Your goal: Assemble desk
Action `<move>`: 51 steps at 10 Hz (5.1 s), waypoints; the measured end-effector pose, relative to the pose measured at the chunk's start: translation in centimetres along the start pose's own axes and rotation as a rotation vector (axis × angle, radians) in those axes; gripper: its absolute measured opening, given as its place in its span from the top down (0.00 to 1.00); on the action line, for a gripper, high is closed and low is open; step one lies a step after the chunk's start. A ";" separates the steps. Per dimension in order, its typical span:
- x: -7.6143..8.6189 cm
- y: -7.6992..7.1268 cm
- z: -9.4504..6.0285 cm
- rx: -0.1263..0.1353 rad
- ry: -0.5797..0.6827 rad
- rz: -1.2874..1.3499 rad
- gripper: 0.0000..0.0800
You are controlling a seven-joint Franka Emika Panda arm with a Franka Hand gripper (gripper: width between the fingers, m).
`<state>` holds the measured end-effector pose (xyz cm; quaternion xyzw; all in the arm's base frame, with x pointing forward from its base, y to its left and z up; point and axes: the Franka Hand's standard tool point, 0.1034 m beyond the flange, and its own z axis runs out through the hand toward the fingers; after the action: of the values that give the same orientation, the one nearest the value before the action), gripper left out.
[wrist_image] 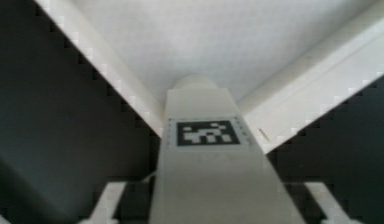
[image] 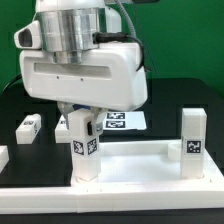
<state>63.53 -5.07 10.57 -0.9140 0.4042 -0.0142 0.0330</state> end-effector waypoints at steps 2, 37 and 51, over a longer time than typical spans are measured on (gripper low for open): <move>-0.1 -0.1 0.1 0.014 -0.012 0.385 0.64; -0.4 -0.5 0.7 0.017 -0.002 0.885 0.63; 0.0 -0.3 0.4 -0.027 0.048 -0.592 0.52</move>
Offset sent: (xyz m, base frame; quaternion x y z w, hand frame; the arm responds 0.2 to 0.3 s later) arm 0.0220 0.0054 0.0091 0.1037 0.0445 0.3599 0.9261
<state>63.72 -4.85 10.16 -0.9918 0.1210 -0.0395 0.0055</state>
